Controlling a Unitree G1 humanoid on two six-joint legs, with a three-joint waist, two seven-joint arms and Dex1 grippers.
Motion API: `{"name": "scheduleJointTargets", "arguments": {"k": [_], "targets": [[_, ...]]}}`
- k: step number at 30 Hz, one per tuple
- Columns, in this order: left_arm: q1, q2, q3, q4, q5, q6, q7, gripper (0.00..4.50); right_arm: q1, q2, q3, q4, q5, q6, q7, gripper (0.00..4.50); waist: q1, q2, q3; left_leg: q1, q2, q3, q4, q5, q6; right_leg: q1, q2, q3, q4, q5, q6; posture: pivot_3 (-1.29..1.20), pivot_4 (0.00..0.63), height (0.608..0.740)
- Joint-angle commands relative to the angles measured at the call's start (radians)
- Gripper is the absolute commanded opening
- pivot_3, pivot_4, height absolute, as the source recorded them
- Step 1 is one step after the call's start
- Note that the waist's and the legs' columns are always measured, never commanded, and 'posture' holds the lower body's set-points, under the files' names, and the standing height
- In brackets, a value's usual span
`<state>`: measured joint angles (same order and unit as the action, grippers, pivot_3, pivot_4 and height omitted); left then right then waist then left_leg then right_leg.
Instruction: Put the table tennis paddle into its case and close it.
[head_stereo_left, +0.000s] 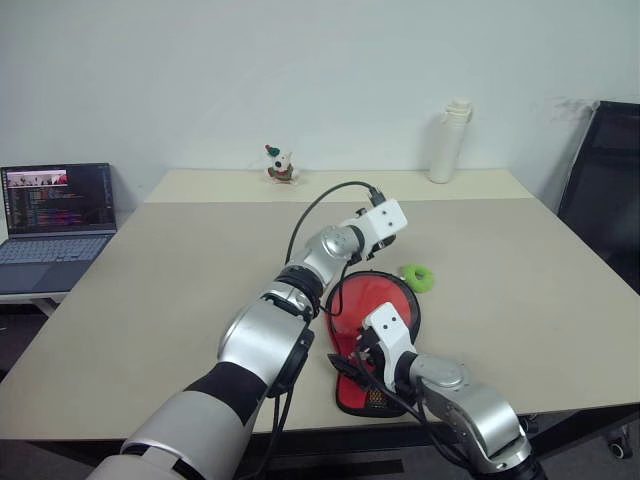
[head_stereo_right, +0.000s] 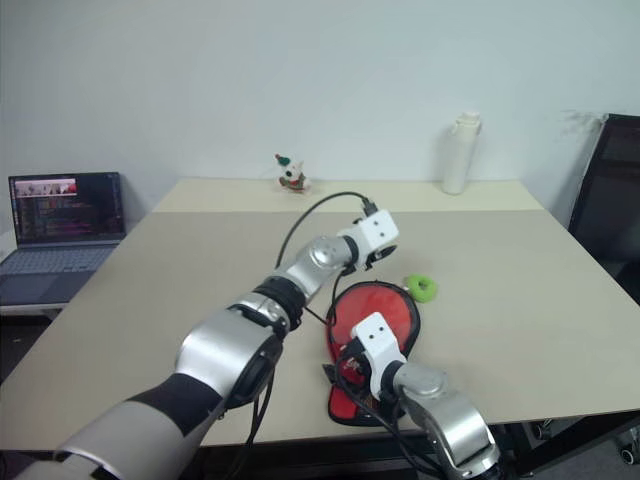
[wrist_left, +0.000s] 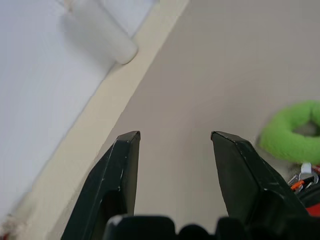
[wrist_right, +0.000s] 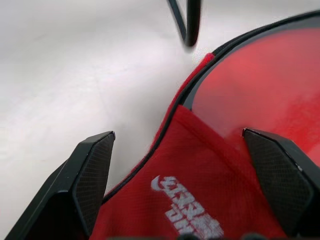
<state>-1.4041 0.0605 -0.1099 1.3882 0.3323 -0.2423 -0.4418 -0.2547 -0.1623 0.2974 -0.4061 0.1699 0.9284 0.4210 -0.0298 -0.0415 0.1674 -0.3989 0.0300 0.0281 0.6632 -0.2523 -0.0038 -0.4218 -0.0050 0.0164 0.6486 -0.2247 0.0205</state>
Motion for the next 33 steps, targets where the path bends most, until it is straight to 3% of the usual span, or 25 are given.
{"name": "scheduleJointTargets", "arguments": {"k": [1, 8, 14, 21, 33], "targets": [[0.019, 0.034, 0.084, -0.065, -0.116, -0.008, -0.148, 2.44, -0.009, -0.036, -0.071, -0.1, 0.071, 0.077, 0.03, 4.5, 0.001, 0.0, 0.0, -0.001, 0.0, 0.0, 0.0, 0.0, 0.0, -0.001, 0.0, 0.0, 0.0, 0.0, 0.0, 0.0, 0.15, 0.74], [0.163, 0.134, 0.117, -0.15, -0.199, 0.006, -0.328, 2.44, -0.074, -0.087, -0.245, -0.248, 0.235, 0.218, 0.066, 4.5, 0.0, 0.001, 0.001, -0.001, 0.0, -0.001, 0.0, 0.0, 0.0, -0.001, -0.001, 0.0, 0.001, 0.0, 0.0, 0.0, 0.15, 0.74], [0.462, 0.19, 0.075, -0.505, -0.378, 0.156, -0.836, 2.44, -0.114, -0.277, -0.427, -0.258, 0.351, 0.235, 0.164, 4.5, 0.0, 0.002, 0.001, -0.001, 0.0, -0.001, 0.0, 0.0, 0.0, -0.001, -0.003, 0.0, 0.0, 0.003, -0.005, 0.0, 0.15, 0.74], [0.506, 0.181, 0.0, -0.513, -0.326, 0.149, -0.787, 2.44, -0.24, -0.41, -0.403, 0.079, 0.227, 0.027, 0.158, 4.5, 0.005, 0.002, 0.002, 0.001, -0.002, 0.0, 0.002, 0.0, 0.0, 0.002, -0.004, 0.0, 0.0, 0.0, 0.0, 0.0, 0.15, 0.74], [0.497, 0.142, -0.054, -0.419, -0.272, 0.061, -0.683, 2.44, -0.576, -0.212, -0.39, 0.935, 0.027, -0.372, -0.073, 4.5, 0.0, 0.003, 0.003, -0.001, -0.001, 0.001, 0.0, 0.0, 0.001, -0.001, -0.002, 0.001, 0.0, 0.003, -0.005, 0.0, 0.15, 0.74]]}}
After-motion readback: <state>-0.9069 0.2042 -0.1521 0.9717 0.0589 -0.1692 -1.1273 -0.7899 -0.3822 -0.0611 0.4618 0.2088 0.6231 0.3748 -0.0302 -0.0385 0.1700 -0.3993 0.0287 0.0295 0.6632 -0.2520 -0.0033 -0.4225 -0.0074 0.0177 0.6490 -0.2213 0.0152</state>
